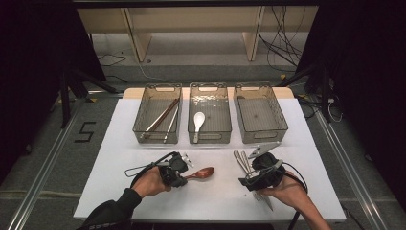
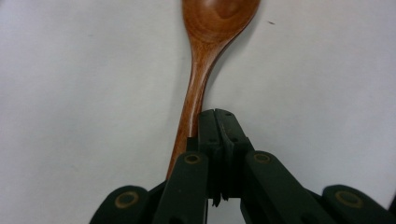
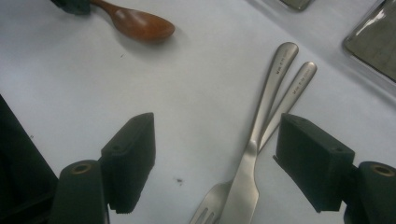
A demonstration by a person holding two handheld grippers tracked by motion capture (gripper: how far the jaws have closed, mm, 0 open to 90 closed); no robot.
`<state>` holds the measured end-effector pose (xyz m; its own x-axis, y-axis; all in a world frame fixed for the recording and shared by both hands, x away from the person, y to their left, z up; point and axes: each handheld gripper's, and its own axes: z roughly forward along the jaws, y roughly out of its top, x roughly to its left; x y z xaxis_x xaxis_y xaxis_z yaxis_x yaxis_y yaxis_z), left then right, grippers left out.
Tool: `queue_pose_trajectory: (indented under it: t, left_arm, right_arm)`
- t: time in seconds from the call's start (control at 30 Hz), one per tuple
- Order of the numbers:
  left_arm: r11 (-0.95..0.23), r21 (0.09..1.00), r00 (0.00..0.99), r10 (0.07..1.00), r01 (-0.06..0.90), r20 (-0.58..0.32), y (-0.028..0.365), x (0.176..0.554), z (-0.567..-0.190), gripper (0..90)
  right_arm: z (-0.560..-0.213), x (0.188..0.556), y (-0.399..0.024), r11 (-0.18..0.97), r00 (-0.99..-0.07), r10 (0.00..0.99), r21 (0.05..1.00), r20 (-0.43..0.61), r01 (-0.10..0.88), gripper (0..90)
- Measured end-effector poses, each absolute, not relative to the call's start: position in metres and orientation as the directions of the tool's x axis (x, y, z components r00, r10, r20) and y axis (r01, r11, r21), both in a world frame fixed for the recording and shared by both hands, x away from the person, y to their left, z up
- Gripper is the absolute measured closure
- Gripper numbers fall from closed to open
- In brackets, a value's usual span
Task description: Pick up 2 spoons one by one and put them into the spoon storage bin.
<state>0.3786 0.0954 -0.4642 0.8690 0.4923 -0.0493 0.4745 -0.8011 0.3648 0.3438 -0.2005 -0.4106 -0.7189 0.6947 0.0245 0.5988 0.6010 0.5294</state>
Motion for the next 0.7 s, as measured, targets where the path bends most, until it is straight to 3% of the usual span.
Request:
queue_pose_trajectory:
  t: [0.3,0.43,0.57,0.7]
  left_arm:
    - [-0.794,0.378,0.866,0.497,0.477,-0.049,0.097,0.38,-0.461,88.0]
    - [-0.777,0.42,0.868,0.494,0.468,-0.052,0.1,0.383,-0.449,83.0]
    - [-0.757,0.454,0.859,0.511,0.471,-0.038,0.103,0.388,-0.444,62.6]
    - [-0.768,0.397,0.848,0.528,0.502,-0.05,0.101,0.396,-0.452,42.0]
  right_arm:
    - [-0.41,0.344,-0.201,0.602,-0.72,0.693,0.531,0.022,0.596,29.3]
    - [-0.41,0.344,-0.201,0.601,-0.719,0.695,0.531,0.023,0.598,29.3]
    - [-0.41,0.344,-0.201,0.601,-0.719,0.694,0.531,0.023,0.597,29.3]
    - [-0.41,0.344,-0.201,0.602,-0.72,0.694,0.532,0.021,0.595,29.3]
